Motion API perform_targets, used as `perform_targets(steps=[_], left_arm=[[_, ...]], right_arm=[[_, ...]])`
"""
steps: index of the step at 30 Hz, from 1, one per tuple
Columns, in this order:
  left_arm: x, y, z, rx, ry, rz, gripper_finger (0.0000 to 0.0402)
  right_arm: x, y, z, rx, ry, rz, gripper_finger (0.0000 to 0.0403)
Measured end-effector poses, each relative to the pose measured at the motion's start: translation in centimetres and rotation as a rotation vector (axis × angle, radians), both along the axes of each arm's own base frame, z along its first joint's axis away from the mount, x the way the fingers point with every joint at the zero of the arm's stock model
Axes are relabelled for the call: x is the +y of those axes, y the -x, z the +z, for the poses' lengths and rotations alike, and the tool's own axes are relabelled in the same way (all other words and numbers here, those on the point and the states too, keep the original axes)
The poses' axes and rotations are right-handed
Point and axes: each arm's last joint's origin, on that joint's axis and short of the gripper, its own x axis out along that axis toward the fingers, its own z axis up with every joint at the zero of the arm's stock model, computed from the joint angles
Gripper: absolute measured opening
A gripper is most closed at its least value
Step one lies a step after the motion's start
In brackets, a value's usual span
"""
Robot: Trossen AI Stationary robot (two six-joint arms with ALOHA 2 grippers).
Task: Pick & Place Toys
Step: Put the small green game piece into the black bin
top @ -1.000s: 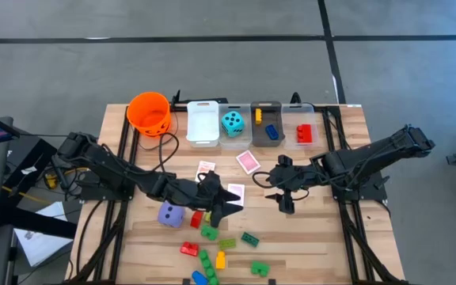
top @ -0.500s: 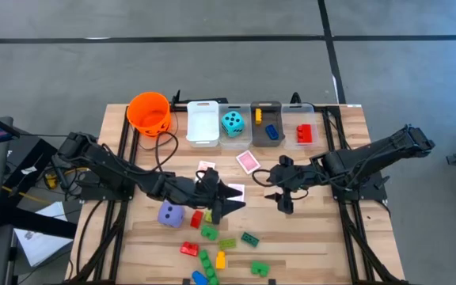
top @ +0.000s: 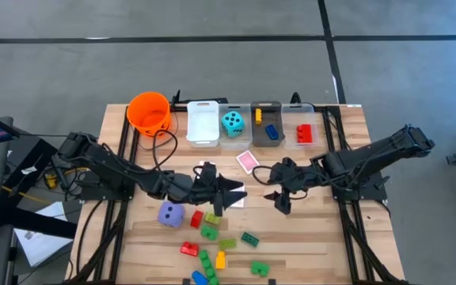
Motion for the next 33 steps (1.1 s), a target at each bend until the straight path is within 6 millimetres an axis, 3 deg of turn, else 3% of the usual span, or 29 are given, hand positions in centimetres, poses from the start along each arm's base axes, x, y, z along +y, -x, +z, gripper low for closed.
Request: perform_targets(steps=[13,22,26,30,33], left_arm=[[-0.1,0.0,0.3,-0.036,0.083,0.0,0.0261],[-0.2,0.0,0.2,-0.021,0.007,-0.05,0.0261],[-0.5,0.0,-0.1,0.013,-0.015,-0.159,0.0261],[-0.7,0.0,-0.6,0.059,-0.024,-0.218,0.0261],[-0.7,0.1,-0.8,0.086,-0.03,-0.232,0.0261]], right_arm=[[4.6,1.2,0.7,-0.125,0.026,0.1,0.027],[7.3,2.7,0.6,-0.27,0.007,-0.222,0.027],[9.1,2.4,-0.9,-0.269,-0.009,-0.276,0.027],[12.0,0.9,-4.1,-0.256,-0.069,-0.295,0.027],[14.2,-0.3,-5.3,-0.269,-0.084,-0.266,0.027]])
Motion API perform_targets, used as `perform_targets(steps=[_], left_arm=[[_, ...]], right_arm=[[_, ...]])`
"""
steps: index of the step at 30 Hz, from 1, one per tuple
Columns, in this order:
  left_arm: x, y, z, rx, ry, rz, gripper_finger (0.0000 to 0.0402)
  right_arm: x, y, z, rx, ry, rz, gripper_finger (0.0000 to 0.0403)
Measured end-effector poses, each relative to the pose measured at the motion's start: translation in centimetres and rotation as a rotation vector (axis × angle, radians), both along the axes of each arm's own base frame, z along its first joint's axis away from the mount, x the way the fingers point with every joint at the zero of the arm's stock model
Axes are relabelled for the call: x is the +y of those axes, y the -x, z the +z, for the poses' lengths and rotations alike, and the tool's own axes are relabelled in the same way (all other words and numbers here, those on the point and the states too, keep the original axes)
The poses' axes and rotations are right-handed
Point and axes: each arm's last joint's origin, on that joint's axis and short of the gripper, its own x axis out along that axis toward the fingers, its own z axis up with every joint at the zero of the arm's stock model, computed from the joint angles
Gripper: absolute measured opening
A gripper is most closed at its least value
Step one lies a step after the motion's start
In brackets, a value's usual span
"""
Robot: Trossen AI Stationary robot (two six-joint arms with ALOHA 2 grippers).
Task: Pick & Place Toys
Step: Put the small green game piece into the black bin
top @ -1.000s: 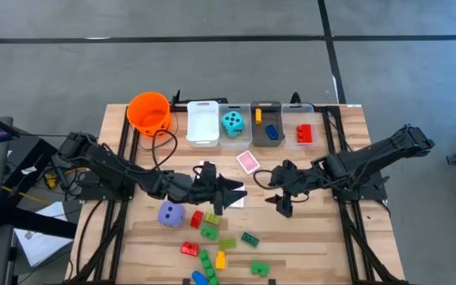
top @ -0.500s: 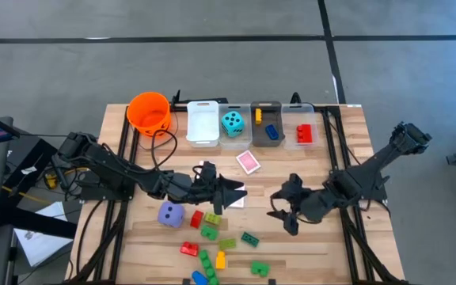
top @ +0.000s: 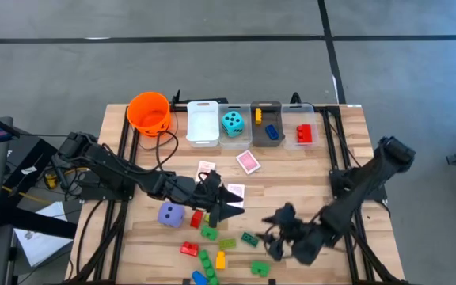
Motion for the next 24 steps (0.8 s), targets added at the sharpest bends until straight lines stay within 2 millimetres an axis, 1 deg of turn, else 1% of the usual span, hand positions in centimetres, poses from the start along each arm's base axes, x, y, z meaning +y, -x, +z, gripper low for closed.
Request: perform_targets(steps=[2,6,8,11,15,18,24], left_arm=[[0.0,0.0,0.0,0.0,0.003,-0.01,0.0261],[-0.1,0.0,0.0,-0.003,0.009,-0.024,0.0261],[-0.1,0.0,0.1,-0.003,0.015,-0.023,0.0261],[-0.1,0.0,0.1,0.0,0.061,-0.003,0.0261],[0.1,0.0,0.1,-0.003,0.063,0.042,0.0261],[0.1,0.0,0.2,-0.013,0.066,0.063,0.0261],[0.2,-0.1,0.6,-0.054,0.078,0.103,0.0261]], right_arm=[[1.1,-0.7,-0.8,0.001,0.014,-0.008,0.027],[2.5,-1.5,-3.4,-0.075,0.021,-0.177,0.027],[3.4,-1.7,-4.5,-0.094,0.021,-0.194,0.027],[4.8,-1.0,-5.8,-0.077,0.037,-0.157,0.027],[6.2,0.2,-7.2,-0.088,0.104,-0.132,0.027],[6.7,0.7,-9.1,-0.086,0.178,-0.137,0.027],[7.8,1.6,-12.7,-0.065,0.19,-0.136,0.027]])
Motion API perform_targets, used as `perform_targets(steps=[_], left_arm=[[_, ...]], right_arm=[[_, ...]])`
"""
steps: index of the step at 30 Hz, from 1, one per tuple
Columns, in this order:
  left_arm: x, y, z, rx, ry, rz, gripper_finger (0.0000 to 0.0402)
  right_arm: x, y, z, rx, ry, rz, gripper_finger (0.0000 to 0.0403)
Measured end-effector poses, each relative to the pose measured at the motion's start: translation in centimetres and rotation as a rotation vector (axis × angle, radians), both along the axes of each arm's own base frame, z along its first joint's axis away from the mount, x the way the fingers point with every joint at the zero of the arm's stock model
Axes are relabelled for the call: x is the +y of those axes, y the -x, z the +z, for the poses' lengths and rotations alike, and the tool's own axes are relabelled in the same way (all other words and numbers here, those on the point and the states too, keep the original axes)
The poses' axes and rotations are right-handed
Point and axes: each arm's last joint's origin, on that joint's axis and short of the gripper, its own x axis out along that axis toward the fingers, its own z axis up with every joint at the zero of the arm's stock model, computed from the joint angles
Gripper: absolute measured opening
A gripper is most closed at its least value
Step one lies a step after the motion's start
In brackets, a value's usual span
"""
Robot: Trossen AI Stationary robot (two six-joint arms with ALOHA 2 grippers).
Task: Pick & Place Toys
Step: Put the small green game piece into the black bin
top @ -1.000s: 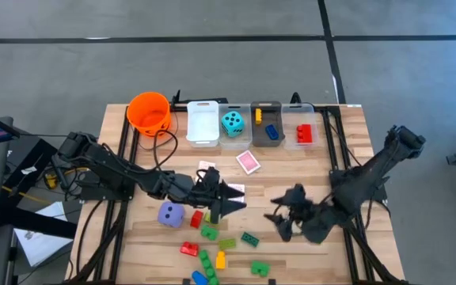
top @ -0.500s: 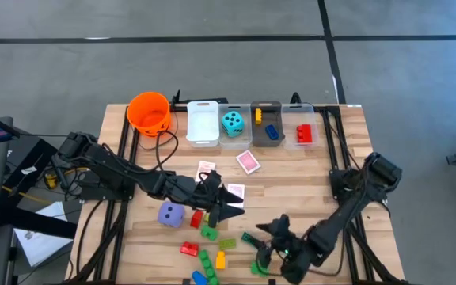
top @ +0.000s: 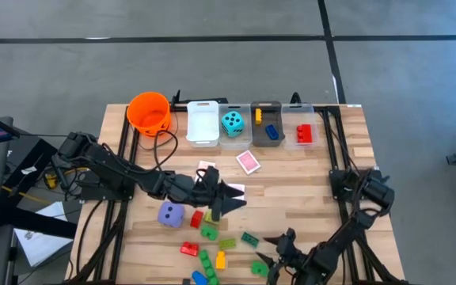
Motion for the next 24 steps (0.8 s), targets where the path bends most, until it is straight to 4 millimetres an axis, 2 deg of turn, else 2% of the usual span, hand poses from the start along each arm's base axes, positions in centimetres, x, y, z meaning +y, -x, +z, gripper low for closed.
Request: perform_targets(steps=[8,14,24], left_arm=[[0.0,0.0,0.2,-0.017,0.012,0.017,0.0258],[-0.1,0.0,0.2,-0.017,0.032,0.013,0.0241],[-0.1,0.0,0.2,-0.016,0.032,0.013,0.0223]], right_arm=[[0.6,0.7,-2.2,0.009,0.046,0.016,0.027],[0.0,-0.2,-2.1,0.048,0.16,0.044,0.027],[-0.8,-1.6,-2.1,0.077,0.119,0.027,0.027]])
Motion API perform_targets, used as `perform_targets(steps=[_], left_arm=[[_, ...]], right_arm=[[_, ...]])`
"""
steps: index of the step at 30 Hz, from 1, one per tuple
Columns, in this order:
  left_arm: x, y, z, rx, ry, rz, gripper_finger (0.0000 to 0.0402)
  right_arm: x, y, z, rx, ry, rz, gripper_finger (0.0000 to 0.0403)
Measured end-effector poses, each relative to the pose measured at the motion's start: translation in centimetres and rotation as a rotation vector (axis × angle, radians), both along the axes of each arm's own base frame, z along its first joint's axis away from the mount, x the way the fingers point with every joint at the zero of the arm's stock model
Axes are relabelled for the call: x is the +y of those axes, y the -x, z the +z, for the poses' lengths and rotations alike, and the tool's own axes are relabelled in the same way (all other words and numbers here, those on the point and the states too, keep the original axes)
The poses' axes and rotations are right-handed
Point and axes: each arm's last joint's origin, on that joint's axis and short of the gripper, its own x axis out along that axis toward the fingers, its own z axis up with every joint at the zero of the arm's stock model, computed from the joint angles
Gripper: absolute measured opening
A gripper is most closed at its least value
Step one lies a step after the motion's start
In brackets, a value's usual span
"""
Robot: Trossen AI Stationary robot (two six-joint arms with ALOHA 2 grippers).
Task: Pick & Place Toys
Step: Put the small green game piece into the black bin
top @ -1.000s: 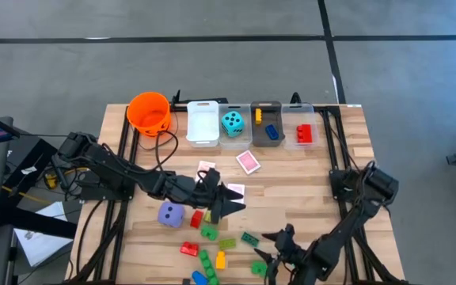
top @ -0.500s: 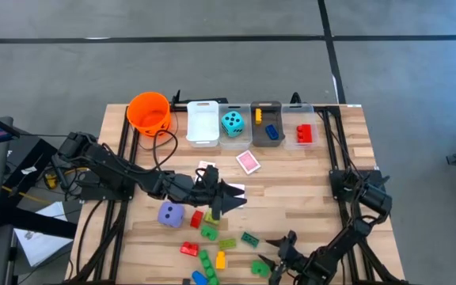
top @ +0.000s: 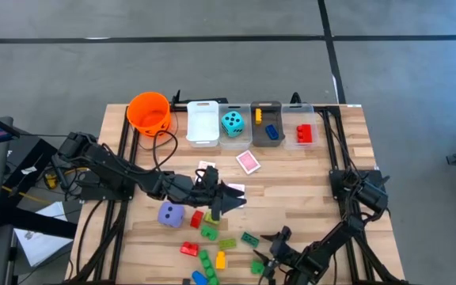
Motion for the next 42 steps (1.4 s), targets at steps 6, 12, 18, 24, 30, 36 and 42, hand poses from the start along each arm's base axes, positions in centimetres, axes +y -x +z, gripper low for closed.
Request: perform_targets(steps=[6,12,18,24,30,36,42], left_arm=[[0.0,0.0,0.0,0.0,0.0,0.0,0.0222],[0.0,0.0,0.0,0.0,0.0,0.0,0.0222],[0.0,0.0,0.0,0.0,0.0,0.0,0.0222],[0.0,0.0,0.0,0.001,-0.006,-0.001,0.0222],[0.0,0.0,0.0,0.002,-0.008,-0.001,0.0222],[0.0,0.0,0.0,0.002,-0.008,-0.001,0.0222],[0.6,-0.2,0.0,0.0,-0.008,0.026,0.0222]], right_arm=[[-0.7,-1.3,0.0,0.056,0.018,0.028,0.027],[-1.8,-3.2,-0.1,0.119,-0.036,0.051,0.027],[-2.9,-4.4,-0.1,0.179,-0.109,0.057,0.027],[-3.0,-4.4,-0.1,0.206,-0.126,0.071,0.0238],[-2.9,-4.4,0.1,0.239,-0.172,0.099,0.0143],[-3.1,-3.6,2.3,0.334,-0.185,0.177,0.0136],[-4.8,-2.6,8.2,0.298,-0.124,0.198,0.0136]])
